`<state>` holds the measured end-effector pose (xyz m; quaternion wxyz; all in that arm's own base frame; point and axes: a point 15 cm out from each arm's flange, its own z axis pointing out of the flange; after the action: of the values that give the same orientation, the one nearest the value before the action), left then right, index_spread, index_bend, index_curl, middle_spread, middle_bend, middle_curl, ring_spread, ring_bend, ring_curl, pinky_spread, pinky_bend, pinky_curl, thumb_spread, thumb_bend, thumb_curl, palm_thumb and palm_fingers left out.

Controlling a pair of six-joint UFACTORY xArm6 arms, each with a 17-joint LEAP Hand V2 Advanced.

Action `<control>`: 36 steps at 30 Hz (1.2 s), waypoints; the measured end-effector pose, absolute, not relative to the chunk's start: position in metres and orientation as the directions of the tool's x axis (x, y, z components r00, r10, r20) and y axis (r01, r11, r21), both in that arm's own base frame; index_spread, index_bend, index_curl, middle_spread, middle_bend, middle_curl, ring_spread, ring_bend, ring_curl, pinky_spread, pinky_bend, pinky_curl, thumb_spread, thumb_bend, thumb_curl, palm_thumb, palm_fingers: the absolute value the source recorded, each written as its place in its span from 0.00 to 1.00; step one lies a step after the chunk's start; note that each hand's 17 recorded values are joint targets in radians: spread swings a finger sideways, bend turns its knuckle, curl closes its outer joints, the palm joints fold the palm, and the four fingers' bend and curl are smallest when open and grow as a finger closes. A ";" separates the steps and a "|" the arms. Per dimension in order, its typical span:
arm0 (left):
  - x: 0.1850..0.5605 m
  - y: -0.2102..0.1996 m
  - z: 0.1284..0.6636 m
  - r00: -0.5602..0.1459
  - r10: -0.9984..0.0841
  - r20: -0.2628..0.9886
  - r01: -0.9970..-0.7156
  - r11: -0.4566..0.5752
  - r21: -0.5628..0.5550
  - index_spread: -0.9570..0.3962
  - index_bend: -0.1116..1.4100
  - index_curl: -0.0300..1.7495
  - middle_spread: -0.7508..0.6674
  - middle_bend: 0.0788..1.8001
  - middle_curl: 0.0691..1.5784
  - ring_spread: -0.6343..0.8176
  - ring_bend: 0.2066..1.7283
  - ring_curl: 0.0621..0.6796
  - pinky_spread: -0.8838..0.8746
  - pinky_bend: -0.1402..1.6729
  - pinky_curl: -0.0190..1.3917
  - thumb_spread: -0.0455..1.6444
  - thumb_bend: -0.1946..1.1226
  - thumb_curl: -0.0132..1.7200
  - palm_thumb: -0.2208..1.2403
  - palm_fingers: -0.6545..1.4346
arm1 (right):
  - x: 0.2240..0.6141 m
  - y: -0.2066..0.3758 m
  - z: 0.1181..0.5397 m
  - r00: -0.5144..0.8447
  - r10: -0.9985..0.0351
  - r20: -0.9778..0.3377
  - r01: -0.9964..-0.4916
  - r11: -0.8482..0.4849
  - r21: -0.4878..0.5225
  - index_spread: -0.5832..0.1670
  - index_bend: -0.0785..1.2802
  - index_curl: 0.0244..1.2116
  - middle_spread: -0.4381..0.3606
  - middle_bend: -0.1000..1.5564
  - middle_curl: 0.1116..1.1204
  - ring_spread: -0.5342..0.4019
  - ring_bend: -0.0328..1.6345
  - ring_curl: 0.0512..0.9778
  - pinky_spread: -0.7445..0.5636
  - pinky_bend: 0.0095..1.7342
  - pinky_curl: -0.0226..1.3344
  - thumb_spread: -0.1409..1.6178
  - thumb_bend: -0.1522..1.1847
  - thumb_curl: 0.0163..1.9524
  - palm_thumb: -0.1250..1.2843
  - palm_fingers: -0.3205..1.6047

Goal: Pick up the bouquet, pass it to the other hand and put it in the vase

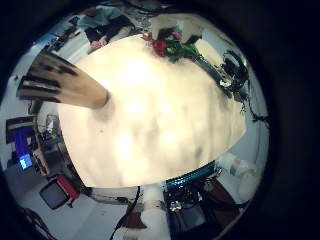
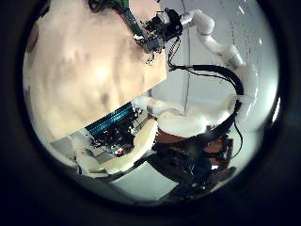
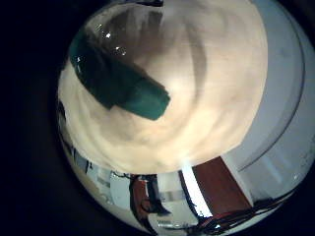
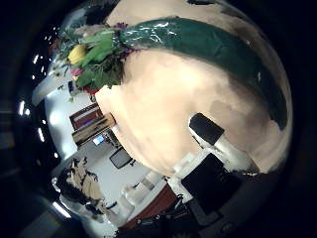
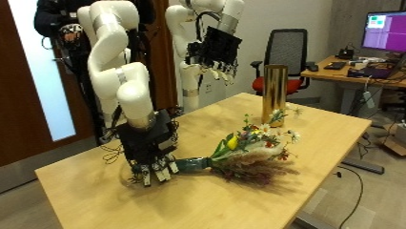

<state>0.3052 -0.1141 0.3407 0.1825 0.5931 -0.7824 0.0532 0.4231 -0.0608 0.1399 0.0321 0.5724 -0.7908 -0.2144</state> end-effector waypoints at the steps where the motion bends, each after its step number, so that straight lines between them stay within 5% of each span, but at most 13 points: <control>1: 0.305 -0.114 0.341 -0.230 -0.909 0.349 -0.947 0.291 0.134 0.86 0.20 0.24 0.87 0.06 0.14 0.86 0.08 0.26 0.81 0.18 0.20 0.55 0.12 0.19 0.39 0.35 | 0.423 -0.064 0.140 -0.346 -0.919 -0.189 -0.891 0.258 0.375 0.62 0.19 0.29 0.71 0.28 0.23 0.68 0.36 0.18 0.76 0.22 0.21 0.65 0.10 0.20 0.62 0.30; 27: 0.305 -0.116 0.342 -0.233 -0.909 0.347 -0.946 0.294 0.135 0.86 0.20 0.24 0.87 0.06 0.14 0.86 0.08 0.26 0.81 0.18 0.20 0.55 0.12 0.19 0.39 0.35 | 0.437 -0.062 0.123 -0.347 -0.920 -0.181 -0.879 0.252 0.405 0.60 0.19 0.26 0.65 0.29 0.25 0.60 0.37 0.17 0.71 0.17 0.19 0.64 0.10 0.20 0.63 0.38; 36: 0.305 -0.115 0.342 -0.230 -0.909 0.347 -0.947 0.291 0.135 0.86 0.20 0.24 0.87 0.06 0.14 0.86 0.08 0.26 0.81 0.18 0.20 0.55 0.12 0.19 0.39 0.35 | 0.440 -0.057 0.126 -0.340 -0.923 -0.181 -0.873 0.237 0.427 0.54 0.20 0.29 0.56 0.34 0.29 0.47 0.46 0.19 0.65 0.17 0.17 0.64 0.10 0.20 0.64 0.52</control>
<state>0.3047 -0.1152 0.3419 0.1821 0.5932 -0.7825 0.0519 0.4400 -0.0570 0.1265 0.0541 0.5721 -0.7847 -0.2325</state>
